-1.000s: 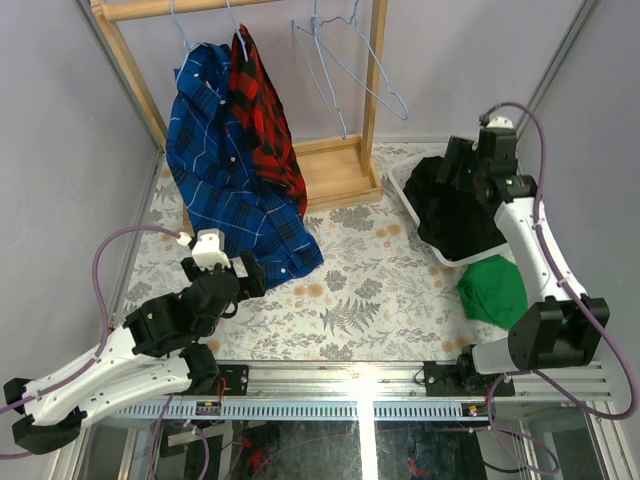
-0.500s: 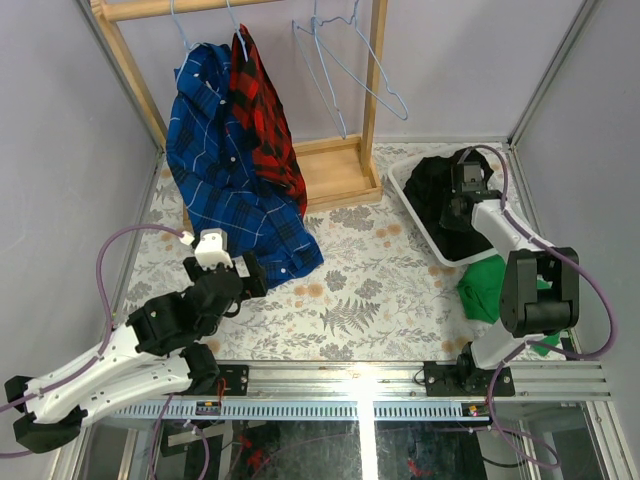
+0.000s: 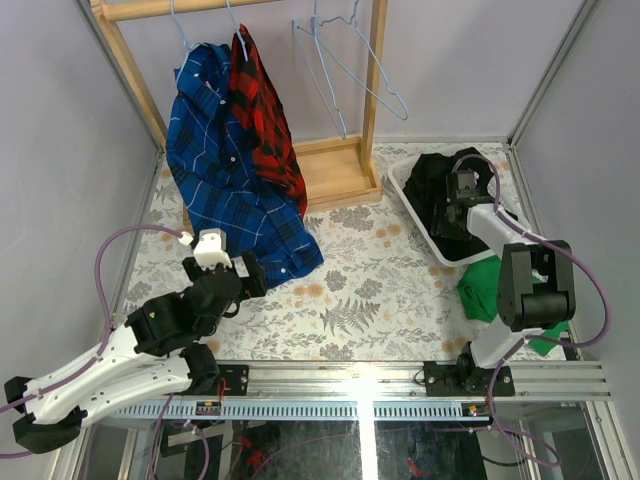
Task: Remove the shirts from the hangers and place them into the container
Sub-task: Adjust the shirt in the bin.
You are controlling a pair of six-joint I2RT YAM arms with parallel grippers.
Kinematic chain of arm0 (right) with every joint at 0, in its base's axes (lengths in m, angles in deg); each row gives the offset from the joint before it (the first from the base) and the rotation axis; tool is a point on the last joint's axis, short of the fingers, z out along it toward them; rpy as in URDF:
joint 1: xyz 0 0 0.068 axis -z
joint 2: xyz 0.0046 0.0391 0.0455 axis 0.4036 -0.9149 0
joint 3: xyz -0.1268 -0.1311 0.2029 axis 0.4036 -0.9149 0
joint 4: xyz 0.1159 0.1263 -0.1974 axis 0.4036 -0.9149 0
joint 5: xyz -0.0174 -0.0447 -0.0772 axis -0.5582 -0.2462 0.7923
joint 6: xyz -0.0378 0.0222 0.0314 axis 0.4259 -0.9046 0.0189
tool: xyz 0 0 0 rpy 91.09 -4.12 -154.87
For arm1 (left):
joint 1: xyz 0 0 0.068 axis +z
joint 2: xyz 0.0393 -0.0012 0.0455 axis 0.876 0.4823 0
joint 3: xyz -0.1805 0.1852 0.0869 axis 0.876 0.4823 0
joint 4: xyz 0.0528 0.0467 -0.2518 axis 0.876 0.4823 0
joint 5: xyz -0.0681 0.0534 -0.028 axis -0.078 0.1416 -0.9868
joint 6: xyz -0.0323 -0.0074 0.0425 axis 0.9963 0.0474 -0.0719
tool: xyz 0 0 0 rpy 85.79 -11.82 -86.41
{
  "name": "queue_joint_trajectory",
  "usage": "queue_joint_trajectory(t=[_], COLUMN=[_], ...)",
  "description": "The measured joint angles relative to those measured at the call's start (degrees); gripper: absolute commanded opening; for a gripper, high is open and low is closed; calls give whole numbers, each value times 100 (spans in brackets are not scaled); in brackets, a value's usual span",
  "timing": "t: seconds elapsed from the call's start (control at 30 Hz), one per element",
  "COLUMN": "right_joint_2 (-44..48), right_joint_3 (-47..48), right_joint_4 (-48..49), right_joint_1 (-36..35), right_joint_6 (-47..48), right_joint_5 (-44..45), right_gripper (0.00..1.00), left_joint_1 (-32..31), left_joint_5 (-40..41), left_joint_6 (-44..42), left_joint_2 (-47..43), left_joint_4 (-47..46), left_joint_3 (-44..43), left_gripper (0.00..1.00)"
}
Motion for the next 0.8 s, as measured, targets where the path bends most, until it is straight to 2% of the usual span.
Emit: queue_joint_trajectory(t=[0.17,0.4,0.53,0.63,0.73,0.77,0.8], right_joint_2=[599,1906,2341,2175,1388,833,713], right_joint_3=[144,221,221,374,1036,1493,1580], right_joint_4=[-382,-326,59,334,365,435,472], right_joint_1=[-4,-4,7,203,514,605,671], right_joint_6=[127,153,28,-133,-273,-345,-367], right_joint_5=[-44,-72,282,407,549,660,678], right_gripper=[77,84,87,91,99,100,100], left_joint_1=[0,0,0,0,0,0,0], left_joint_5=[0,-2,-2,-2,-4,-4,-4], left_joint_6=[0,0,0,0,0,0,0], left_joint_2=[0,-9,-9,-9,-9,-9,-9], left_joint_4=[0,0,0,0,0,0,0], left_joint_3=[0,0,0,0,0,0,0], left_gripper=[100,100,100,100,100,100,100])
